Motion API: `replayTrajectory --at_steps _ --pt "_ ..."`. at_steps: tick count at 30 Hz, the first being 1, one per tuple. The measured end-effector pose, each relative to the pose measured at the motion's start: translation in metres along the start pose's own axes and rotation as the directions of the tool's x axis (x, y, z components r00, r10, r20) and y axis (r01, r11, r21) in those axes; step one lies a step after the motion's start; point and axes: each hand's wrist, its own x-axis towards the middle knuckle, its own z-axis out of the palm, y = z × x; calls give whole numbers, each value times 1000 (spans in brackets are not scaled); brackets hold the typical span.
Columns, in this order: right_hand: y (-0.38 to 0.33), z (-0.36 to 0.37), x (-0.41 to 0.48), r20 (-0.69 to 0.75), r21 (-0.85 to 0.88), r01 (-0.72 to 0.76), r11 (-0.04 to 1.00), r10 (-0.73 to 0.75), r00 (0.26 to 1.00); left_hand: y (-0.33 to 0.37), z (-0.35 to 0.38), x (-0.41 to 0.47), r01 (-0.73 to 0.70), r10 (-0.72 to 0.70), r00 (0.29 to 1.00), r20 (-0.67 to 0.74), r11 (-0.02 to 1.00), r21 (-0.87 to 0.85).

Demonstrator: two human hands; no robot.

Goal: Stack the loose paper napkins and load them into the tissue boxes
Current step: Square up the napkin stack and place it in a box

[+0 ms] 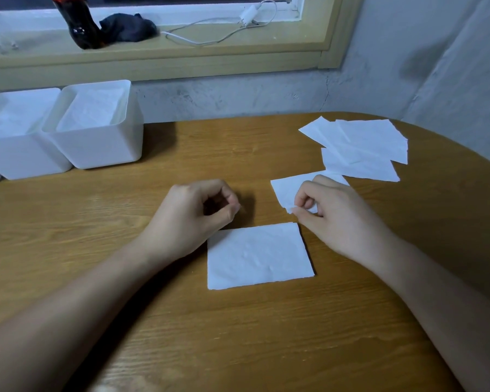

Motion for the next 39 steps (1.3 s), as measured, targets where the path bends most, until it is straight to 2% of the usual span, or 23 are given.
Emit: replayTrajectory --at_steps 2,5,9,13,19,22,27,30,33,36,39 --pt "-3 -2 -1 -20 61 30 998 -28 999 -3 0 -1 9 -11 999 -36 999 -31" --pt "-16 -10 -4 -33 247 68 967 -61 998 -10 2 0 8 -12 999 -48 997 -83" --pt "-31 -15 -12 20 522 107 846 -137 990 -17 5 1 -15 9 999 -50 992 -123" --pt "-34 -19 -13 59 685 87 723 -174 983 -14 5 1 -19 9 998 -62 987 -160" --pt "-30 -20 -11 78 704 45 709 -141 987 0 -2 -1 -6 -19 998 -63 923 -385" --pt "-30 -24 -12 78 686 26 727 -110 991 10 -8 -1 16 -84 992 -97 833 -553" --pt "-33 -28 -14 13 700 48 713 -80 997 22 -26 3 -78 15 989 -149 900 -428" --pt "-40 -24 -17 9 702 37 712 -61 998 30 -29 1 -74 42 995 -96 927 -367" --pt "-42 -17 -17 9 633 55 772 -79 997 36 -26 -2 -61 59 998 -16 947 -314" --pt "-38 -16 -15 -33 637 59 769 -49 998 38 -27 -1 32 -14 998 56 937 -349" --pt "-33 -22 -11 -66 708 14 706 46 997 32 -34 4 153 -118 987 109 893 -424"
